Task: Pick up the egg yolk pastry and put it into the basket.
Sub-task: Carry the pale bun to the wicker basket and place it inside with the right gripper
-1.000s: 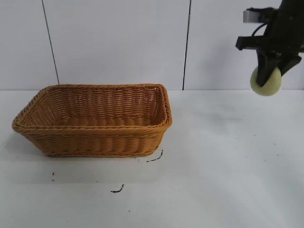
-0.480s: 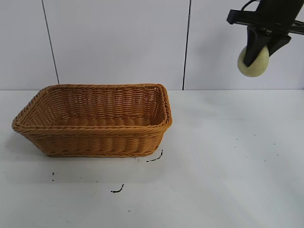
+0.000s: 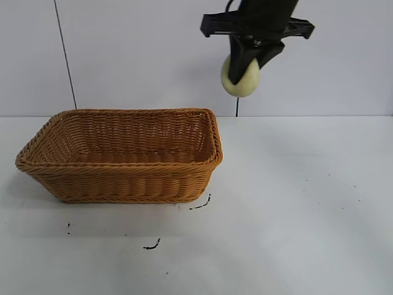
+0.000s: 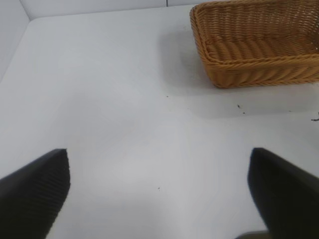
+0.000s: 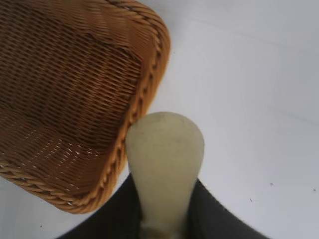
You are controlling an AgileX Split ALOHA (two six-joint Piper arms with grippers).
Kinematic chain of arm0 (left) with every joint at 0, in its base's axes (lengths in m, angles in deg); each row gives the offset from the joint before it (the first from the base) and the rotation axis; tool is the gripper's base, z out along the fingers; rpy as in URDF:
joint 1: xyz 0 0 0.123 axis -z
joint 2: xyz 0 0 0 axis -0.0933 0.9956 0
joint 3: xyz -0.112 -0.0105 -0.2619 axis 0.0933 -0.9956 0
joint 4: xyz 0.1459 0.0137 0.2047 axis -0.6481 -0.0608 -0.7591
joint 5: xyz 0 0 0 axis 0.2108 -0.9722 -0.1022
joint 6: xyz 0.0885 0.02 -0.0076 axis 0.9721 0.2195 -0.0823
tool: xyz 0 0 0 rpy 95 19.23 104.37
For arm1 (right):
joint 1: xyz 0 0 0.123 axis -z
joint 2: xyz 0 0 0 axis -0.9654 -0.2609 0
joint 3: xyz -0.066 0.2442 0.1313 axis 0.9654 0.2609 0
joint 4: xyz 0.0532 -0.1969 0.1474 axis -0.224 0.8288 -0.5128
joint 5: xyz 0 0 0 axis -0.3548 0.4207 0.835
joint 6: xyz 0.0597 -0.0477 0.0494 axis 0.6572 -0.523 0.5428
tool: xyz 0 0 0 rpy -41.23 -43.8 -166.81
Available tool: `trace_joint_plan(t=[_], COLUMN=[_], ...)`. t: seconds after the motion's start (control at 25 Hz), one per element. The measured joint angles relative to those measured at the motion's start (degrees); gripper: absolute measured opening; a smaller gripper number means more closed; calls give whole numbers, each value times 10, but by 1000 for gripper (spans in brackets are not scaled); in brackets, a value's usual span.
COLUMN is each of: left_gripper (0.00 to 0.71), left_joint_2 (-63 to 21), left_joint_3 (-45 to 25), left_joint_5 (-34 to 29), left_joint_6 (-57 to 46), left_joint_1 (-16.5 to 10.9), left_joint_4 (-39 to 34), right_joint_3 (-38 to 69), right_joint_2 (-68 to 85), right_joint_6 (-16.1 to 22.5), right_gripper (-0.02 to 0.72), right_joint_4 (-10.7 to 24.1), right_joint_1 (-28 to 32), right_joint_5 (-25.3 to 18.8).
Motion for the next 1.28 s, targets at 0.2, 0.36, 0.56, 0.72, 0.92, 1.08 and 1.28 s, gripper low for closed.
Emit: trace_joint_plan(t=[0.2,0.36,0.56,0.72,0.92,1.08,1.28], left_gripper=[697,697,697,697,697,697,697], left_joint_2=[0,0,0,0,0,0,0], left_joint_3=[0,0,0,0,0,0,0], left_joint_5=[0,0,0,0,0,0,0], left_joint_6=[0,0,0,0,0,0,0], left_joint_1=[0,0,0,0,0,0,0], left_joint_4=[0,0,0,0,0,0,0], right_joint_3=[0,0,0,0,0,0,0], right_joint_2=[-11,-50,-105,-146,-179,-187,-184], right_joint_6=[3,4,4,4,4,4,4], right_gripper=[131,131,131,131,134,239,571], right_joint_4=[2,3,-4,-15,-16,-12,-3], right_joint_1=[-55,-86,-101,-101,-101,-101,-101], right_joint_5=[54,98,171,200,224,237,236])
